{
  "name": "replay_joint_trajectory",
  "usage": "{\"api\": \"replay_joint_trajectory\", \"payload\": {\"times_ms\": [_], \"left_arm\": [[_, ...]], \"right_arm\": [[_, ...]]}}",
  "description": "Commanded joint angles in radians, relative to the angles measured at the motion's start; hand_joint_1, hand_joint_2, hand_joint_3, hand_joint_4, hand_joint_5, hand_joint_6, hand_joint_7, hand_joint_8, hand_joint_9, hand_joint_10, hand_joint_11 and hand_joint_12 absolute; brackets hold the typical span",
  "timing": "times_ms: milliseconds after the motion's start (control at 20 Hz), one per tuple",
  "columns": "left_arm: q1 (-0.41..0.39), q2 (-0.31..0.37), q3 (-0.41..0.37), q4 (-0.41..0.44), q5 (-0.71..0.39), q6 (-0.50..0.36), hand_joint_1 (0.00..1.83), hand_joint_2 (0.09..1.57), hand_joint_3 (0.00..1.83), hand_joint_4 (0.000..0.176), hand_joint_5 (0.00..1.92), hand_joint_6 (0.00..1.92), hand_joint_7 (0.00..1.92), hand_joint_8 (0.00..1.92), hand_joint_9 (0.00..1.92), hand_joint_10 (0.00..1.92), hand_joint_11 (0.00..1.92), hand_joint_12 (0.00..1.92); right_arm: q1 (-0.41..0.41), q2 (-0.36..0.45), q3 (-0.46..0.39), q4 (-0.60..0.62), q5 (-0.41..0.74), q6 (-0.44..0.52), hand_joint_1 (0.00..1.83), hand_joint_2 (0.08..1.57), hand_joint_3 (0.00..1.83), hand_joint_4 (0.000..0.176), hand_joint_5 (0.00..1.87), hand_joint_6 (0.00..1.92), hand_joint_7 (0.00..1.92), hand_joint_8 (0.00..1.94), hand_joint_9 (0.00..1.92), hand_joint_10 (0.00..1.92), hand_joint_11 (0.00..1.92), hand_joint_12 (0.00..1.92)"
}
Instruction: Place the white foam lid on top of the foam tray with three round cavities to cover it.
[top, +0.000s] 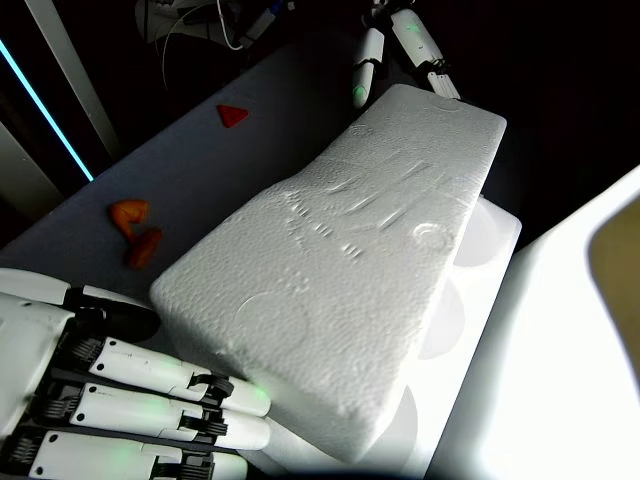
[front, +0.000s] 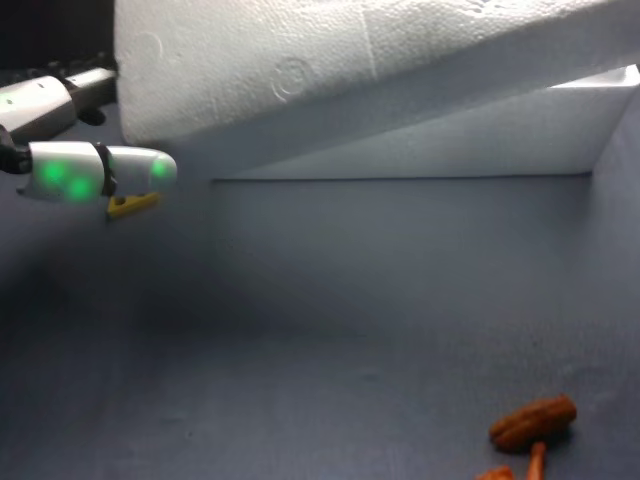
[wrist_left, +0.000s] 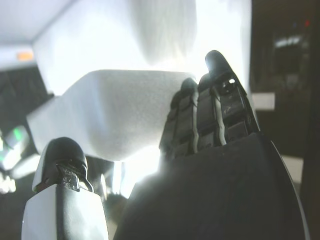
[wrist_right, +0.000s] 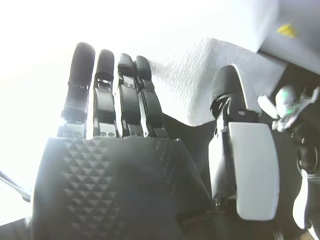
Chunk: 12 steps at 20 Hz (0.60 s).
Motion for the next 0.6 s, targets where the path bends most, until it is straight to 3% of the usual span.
{"api": "replay_joint_trajectory", "payload": {"times_ms": [0, 100, 150, 550], "left_arm": [[-0.039, -0.022, -0.005, 0.063, -0.229, -0.013, 0.35, 1.05, 0.00, 0.000, 0.16, 0.00, 0.09, 0.00, 0.05, 0.01, 0.00, 0.85], [-0.068, -0.036, 0.013, 0.093, -0.207, -0.027, 0.36, 1.05, 0.00, 0.000, 0.16, 0.00, 0.08, 0.00, 0.04, 0.00, 0.00, 0.80], [-0.084, -0.042, 0.022, 0.114, -0.190, -0.035, 0.37, 1.06, 0.00, 0.000, 0.16, 0.00, 0.06, 0.00, 0.01, 0.01, 0.00, 0.66], [-0.161, -0.041, 0.031, 0.183, -0.171, -0.059, 0.38, 1.06, 0.00, 0.000, 0.16, 0.00, 0.07, 0.00, 0.03, 0.00, 0.00, 0.51]], "right_arm": [[0.012, -0.017, -0.014, -0.051, 0.094, 0.016, 0.51, 1.20, 0.00, 0.000, 0.11, 0.12, 0.15, 0.02, 0.00, 0.54, 0.00, 1.65], [0.012, -0.023, -0.005, -0.042, 0.089, 0.015, 0.47, 1.21, 0.00, 0.000, 0.09, 0.11, 0.16, 0.02, 0.00, 0.55, 0.00, 1.58], [0.012, -0.023, -0.004, -0.039, 0.089, 0.013, 0.47, 1.21, 0.00, 0.000, 0.10, 0.11, 0.16, 0.01, 0.00, 0.53, 0.00, 1.56], [-0.006, -0.027, 0.014, 0.032, 0.073, -0.025, 0.48, 1.23, 0.00, 0.000, 0.14, 0.05, 0.20, 0.01, 0.01, 0.54, 0.00, 1.50]]}}
